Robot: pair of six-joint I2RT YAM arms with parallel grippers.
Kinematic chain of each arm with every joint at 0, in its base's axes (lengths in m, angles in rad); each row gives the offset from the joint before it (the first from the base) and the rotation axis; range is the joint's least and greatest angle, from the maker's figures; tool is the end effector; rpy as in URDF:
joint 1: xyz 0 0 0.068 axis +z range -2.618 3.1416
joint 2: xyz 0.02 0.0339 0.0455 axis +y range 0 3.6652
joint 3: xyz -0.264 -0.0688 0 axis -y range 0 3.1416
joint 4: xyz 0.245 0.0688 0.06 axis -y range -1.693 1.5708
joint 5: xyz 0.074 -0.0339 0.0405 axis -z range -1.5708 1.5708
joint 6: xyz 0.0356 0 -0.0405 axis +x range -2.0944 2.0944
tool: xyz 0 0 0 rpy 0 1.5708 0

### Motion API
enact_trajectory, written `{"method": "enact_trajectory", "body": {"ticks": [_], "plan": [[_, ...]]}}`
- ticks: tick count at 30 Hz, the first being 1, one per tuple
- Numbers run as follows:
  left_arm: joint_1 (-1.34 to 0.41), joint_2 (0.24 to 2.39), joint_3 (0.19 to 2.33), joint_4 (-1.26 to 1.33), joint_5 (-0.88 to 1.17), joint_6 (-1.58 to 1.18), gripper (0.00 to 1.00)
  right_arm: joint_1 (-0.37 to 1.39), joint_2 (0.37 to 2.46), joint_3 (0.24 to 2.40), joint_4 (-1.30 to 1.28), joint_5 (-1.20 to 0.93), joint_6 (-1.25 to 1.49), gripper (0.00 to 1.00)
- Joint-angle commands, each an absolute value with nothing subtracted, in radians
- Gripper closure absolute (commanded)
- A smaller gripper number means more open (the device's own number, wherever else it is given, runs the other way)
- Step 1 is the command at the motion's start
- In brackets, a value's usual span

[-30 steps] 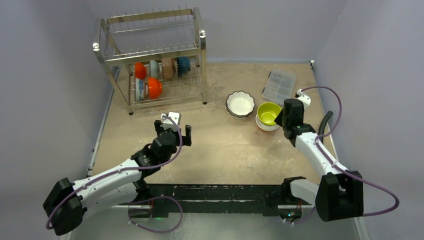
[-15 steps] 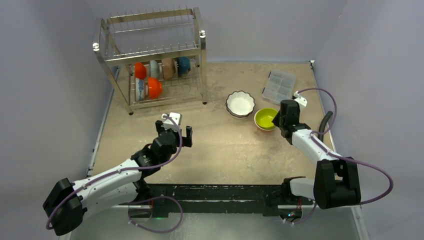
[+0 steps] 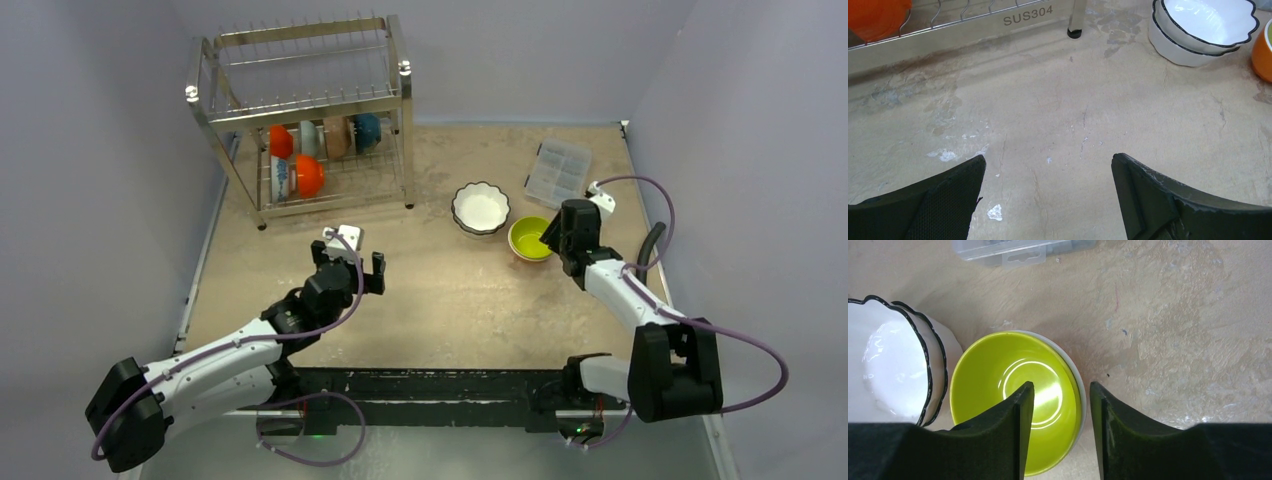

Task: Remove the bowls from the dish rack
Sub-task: Place the bowl with the bowl, then pick up the bowl from the dish rack.

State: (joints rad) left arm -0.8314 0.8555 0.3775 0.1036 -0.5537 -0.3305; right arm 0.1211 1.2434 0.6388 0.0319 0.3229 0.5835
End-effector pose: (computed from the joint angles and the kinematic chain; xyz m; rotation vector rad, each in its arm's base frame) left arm 0.1412 -0.1271 0.2152 0.1121 1.8917 -0.2539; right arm 0.2608 0.0204 0.2152 0.6637 2.0044 0.0741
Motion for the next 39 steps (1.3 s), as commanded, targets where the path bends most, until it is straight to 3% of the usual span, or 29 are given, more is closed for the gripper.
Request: {"method": "enact_trajectory", "body": {"ticks": [1, 9, 21, 31, 39], "plan": [[-0.828, 0.838, 0.367, 0.135, -0.548, -0.346, 0.05, 0.116, 1.179, 0.676, 0.003, 0.320, 0.591, 0.48], [-0.826, 0.884, 0.393, 0.144, -0.571, -0.373, 0.04, 0.117, 1.070, 0.694, -0.027, 0.201, 0.574, 0.25], [-0.777, 0.995, 0.499, 0.112, -0.615, -0.434, 0.03, 0.117, 0.893, 0.743, -0.081, 0.014, 0.490, 0.02], [-0.690, 1.139, 0.654, 0.084, -0.689, -0.404, 0.02, 0.117, 0.766, 0.858, -0.207, -0.036, 0.392, 0.01], [-0.587, 1.238, 0.719, 0.118, -0.750, -0.343, 0.01, 0.169, 0.673, 0.887, -0.264, 0.070, 0.305, 0.01]]}}
